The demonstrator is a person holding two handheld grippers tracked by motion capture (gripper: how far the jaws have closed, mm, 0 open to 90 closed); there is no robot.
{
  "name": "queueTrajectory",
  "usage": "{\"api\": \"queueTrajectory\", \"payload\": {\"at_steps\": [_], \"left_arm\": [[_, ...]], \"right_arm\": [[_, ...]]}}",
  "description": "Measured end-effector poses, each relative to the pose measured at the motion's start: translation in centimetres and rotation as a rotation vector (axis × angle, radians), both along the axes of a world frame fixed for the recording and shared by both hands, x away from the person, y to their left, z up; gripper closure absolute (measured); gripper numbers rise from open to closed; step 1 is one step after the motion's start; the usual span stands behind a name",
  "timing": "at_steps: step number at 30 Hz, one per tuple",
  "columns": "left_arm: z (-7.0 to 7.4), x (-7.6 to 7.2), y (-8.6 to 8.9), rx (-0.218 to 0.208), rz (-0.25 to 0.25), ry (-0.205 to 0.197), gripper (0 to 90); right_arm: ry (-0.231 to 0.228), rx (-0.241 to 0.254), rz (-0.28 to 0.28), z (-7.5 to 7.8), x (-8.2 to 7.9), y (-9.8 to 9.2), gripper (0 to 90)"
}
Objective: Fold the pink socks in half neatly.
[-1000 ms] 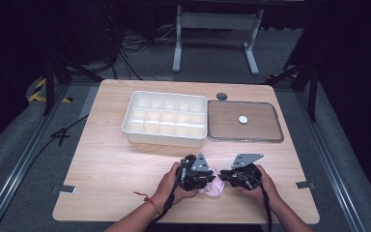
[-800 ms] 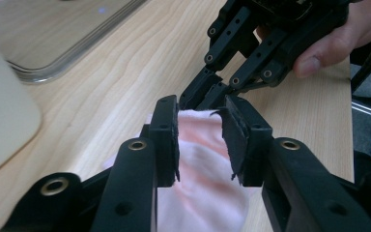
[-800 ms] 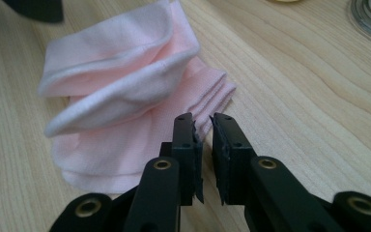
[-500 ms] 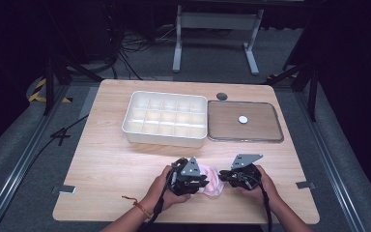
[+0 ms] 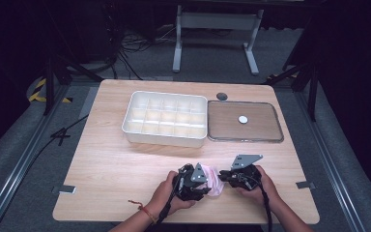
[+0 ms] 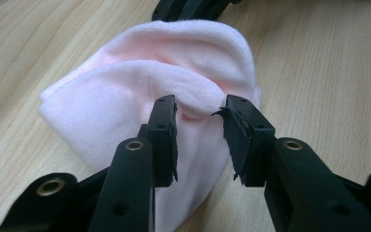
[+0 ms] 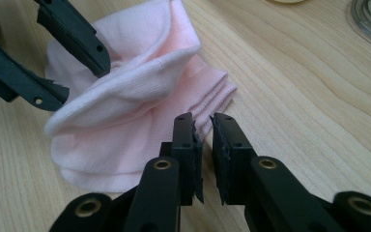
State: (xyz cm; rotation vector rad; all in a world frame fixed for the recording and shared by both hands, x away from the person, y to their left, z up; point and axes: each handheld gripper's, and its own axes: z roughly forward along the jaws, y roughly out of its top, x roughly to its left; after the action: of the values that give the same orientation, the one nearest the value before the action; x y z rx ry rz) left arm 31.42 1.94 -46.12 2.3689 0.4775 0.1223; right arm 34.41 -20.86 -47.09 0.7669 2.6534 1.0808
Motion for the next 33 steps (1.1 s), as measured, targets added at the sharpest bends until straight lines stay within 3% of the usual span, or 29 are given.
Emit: {"api": "queueTrajectory", "payload": {"at_steps": [3,8,12,14,15,18,21,24,27,33], "left_arm": [[-0.6,0.1,0.0,-0.011,-0.009,0.012,74.7],[-0.8,0.3,-0.1,-0.028,-0.009,0.013,75.8],[-0.8,0.2,-0.3,-0.026,-0.004,0.003,73.1],[-0.7,0.2,-0.1,-0.029,-0.002,0.003,69.4],[-0.4,0.1,0.3,-0.061,0.005,-0.002,65.7],[0.4,0.2,1.3,-0.081,0.016,-0.019,63.1],[1.2,0.4,3.0,-0.091,0.042,-0.029,58.2],[1.0,0.7,4.4,-0.091,0.094,-0.024,55.4],[0.0,0.9,5.2,-0.082,0.133,-0.003,54.4],[-0.9,1.4,5.5,-0.074,0.147,0.017,52.3]], "right_arm": [[-0.002,0.001,0.003,0.0,0.0,0.0,80.9],[-0.002,0.003,0.005,0.0,0.0,0.1,80.9],[-0.016,-0.004,0.001,0.1,0.1,0.1,77.2],[-0.017,0.02,-0.011,0.4,0.1,-0.1,77.4],[-0.032,0.038,-0.016,0.8,0.1,-0.3,77.4],[-0.069,0.071,-0.032,1.8,-0.2,-0.5,77.7],[-0.112,0.115,-0.007,3.0,-1.0,-0.2,77.2],[-0.141,0.117,0.028,3.6,-1.7,0.7,76.6],[-0.144,0.104,0.061,3.6,-2.2,1.6,77.6],[-0.119,0.067,0.098,2.6,-2.5,2.5,78.6]]}}
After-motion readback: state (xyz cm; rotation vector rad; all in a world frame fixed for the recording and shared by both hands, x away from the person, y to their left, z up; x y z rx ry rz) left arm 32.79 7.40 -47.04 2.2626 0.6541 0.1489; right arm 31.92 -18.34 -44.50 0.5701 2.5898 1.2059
